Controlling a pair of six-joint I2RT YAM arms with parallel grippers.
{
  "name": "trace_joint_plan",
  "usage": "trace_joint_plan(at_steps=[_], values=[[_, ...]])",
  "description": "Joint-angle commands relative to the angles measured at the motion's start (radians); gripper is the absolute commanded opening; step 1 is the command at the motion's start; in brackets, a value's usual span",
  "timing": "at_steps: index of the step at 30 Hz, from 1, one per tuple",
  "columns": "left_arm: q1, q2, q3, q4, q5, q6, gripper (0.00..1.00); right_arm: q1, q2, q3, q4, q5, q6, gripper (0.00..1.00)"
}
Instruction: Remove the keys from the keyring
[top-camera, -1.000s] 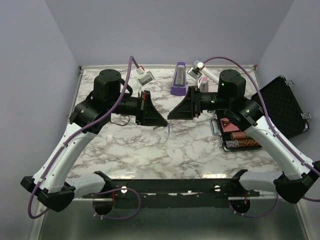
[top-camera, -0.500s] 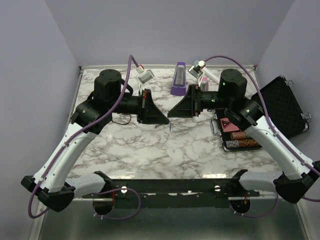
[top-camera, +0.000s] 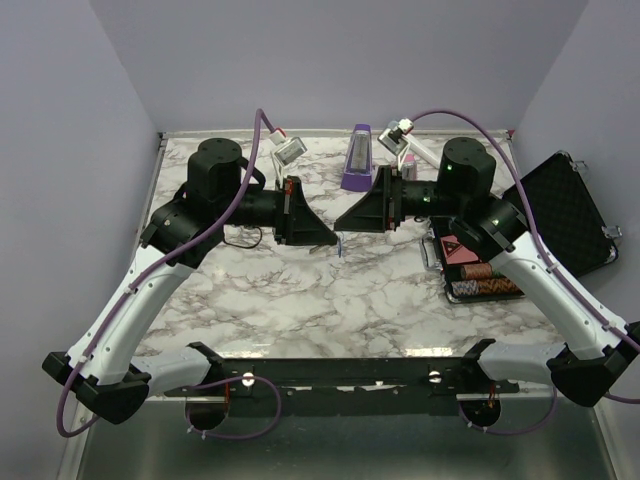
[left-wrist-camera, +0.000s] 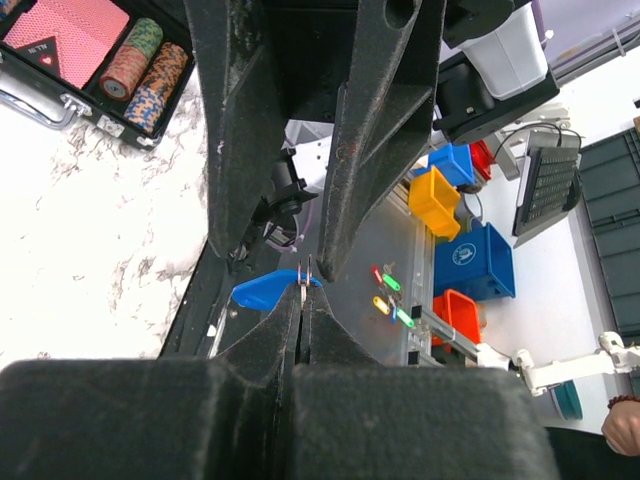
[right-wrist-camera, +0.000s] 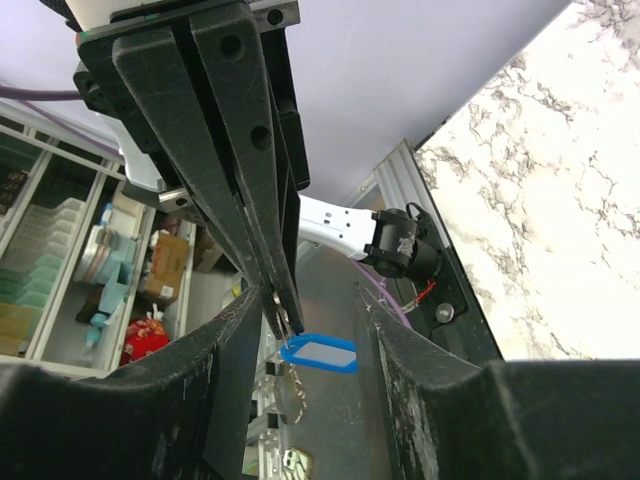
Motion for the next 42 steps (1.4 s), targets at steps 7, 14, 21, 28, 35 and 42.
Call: trace_joint_plan(at_steps=[7, 14, 21, 28, 35, 42], values=[[0.016, -0.019, -0.009, 0.020, -0.039, -0.012, 0.00, 0.004, -0.023, -0.019, 0.049, -0.031, 0.027, 0.38], [0.017, -0.013, -0.010, 0.033, -0.037, -0.026, 0.00, 0.005, -0.021, -0.051, 0.031, -0.045, 0.005, 0.38], [0.016, -0.010, -0.010, 0.038, -0.039, -0.029, 0.00, 0.005, -0.018, -0.056, 0.024, -0.049, -0.007, 0.27], [0.019, 0.005, -0.004, 0.030, -0.034, -0.029, 0.00, 0.005, -0.004, -0.042, 0.029, -0.080, -0.010, 0.01], [0.024, 0.005, 0.003, 0.023, -0.037, -0.028, 0.32, 0.005, 0.005, -0.024, 0.018, -0.105, -0.023, 0.01], [0.048, 0.001, -0.003, 0.016, -0.033, -0.029, 0.48, 0.005, 0.009, -0.019, 0.015, -0.105, -0.026, 0.01]])
